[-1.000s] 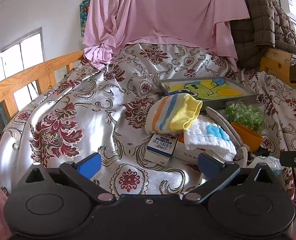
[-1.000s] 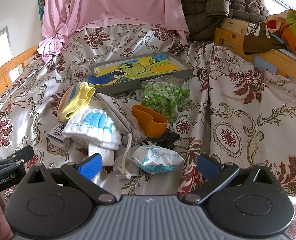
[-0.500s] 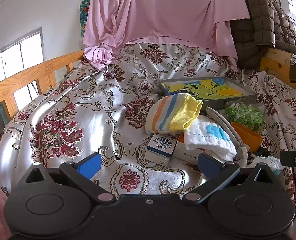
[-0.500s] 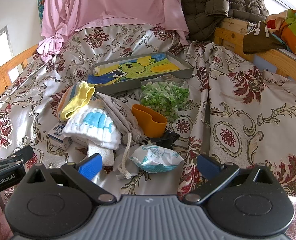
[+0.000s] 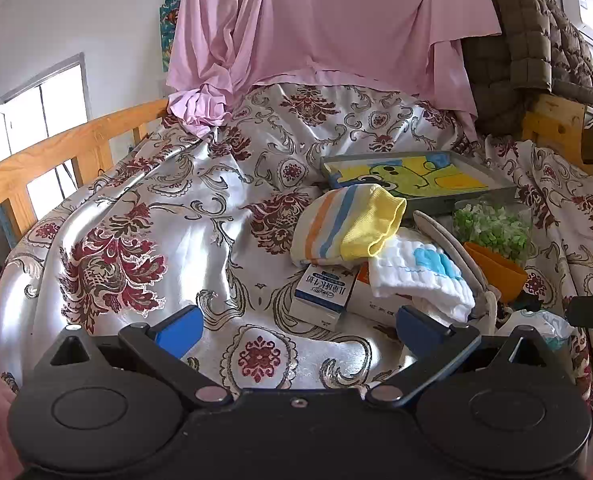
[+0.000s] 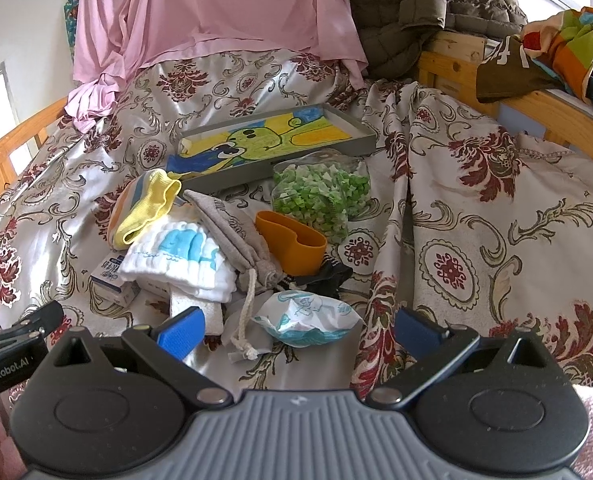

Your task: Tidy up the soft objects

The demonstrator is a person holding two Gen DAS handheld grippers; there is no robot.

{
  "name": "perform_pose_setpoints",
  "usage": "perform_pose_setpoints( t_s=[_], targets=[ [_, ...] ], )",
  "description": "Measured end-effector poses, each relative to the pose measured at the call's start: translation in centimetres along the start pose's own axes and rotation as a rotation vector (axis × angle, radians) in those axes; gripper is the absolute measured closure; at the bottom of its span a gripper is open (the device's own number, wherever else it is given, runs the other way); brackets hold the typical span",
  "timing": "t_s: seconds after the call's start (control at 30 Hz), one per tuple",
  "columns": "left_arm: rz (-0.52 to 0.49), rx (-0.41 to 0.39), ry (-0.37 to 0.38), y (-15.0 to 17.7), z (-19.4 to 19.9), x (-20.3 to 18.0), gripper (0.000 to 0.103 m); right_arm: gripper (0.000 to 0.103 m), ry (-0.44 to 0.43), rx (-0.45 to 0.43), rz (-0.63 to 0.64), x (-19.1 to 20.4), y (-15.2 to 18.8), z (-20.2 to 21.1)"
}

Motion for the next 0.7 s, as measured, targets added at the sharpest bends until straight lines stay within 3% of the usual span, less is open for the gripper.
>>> perform_pose_setpoints(
  t_s=[0.23,0.43,0.57,0.7],
  targets=[
    [-0.005,0.004,0.0,0.1,0.0,-0.2,0.001,0.0,0.01,-0.004,-0.001,-0.1,-0.2,0.4],
    [-0.002,0.004,0.016,0.1,-0.4,-0.4,0.001,0.0,-0.054,-0.036,-0.072,-0.9,-1.4,1.0],
    [0.001,0.021,0.069,0.2,-1.1,-0.9,0.001,0.0,-0.137,-0.014,-0.088,-1.6,-3.2,0.5],
    [-0.033,0.034,0.155,0.2,-1.8,-2.1,0.001,0.0,-0.182,0.069,0.037,-1.4,-4.6,-1.4]
  ],
)
Point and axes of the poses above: each gripper's, at about its wrist camera, not at the fingertips, and z roughly against the way its jaws point, x to its left, y to its underside, the point moved 9 cm from there along -z, roughly the way its jaws point, and after that the axes turned 10 degrees about y, right-handed, at the moved point
